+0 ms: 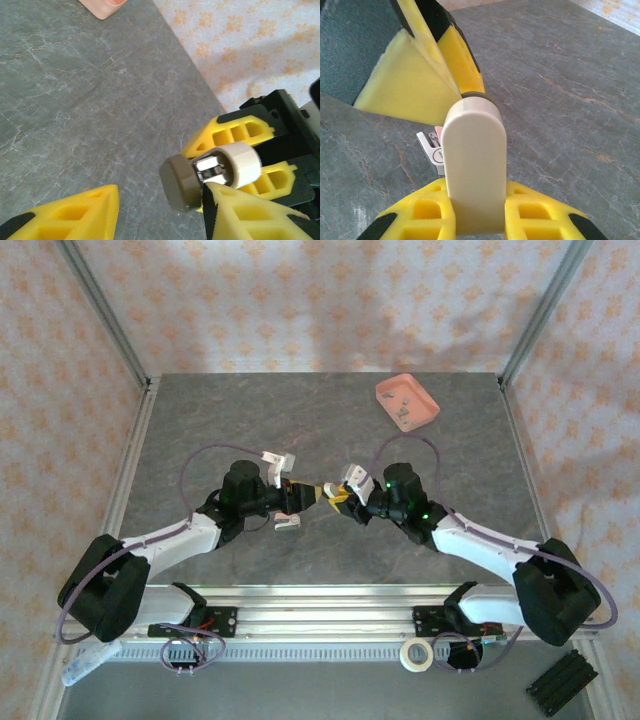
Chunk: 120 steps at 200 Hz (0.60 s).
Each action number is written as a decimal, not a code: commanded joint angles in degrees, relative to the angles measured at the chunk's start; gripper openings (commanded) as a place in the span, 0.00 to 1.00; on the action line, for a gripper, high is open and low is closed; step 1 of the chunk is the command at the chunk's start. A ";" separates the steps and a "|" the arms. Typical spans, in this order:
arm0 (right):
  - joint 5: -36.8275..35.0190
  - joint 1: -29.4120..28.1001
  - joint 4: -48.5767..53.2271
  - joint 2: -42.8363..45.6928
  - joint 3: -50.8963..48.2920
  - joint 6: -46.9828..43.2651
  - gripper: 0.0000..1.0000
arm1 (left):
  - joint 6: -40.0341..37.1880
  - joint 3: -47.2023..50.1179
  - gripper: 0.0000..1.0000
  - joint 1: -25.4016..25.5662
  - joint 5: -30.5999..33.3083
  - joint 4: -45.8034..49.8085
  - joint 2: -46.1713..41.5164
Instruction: Load the staples into the stapler
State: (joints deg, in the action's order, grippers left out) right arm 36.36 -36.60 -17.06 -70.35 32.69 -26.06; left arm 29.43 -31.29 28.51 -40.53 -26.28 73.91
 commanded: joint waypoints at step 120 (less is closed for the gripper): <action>5.13 -0.40 -8.87 4.22 -0.34 3.35 0.00 | -2.65 -1.42 0.43 0.41 7.44 2.41 6.42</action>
State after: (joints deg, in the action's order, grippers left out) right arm 35.48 -36.16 -17.58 -69.45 31.31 -23.53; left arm 28.01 -31.79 28.88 -38.30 -27.22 78.59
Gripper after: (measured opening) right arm 0.186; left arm 0.429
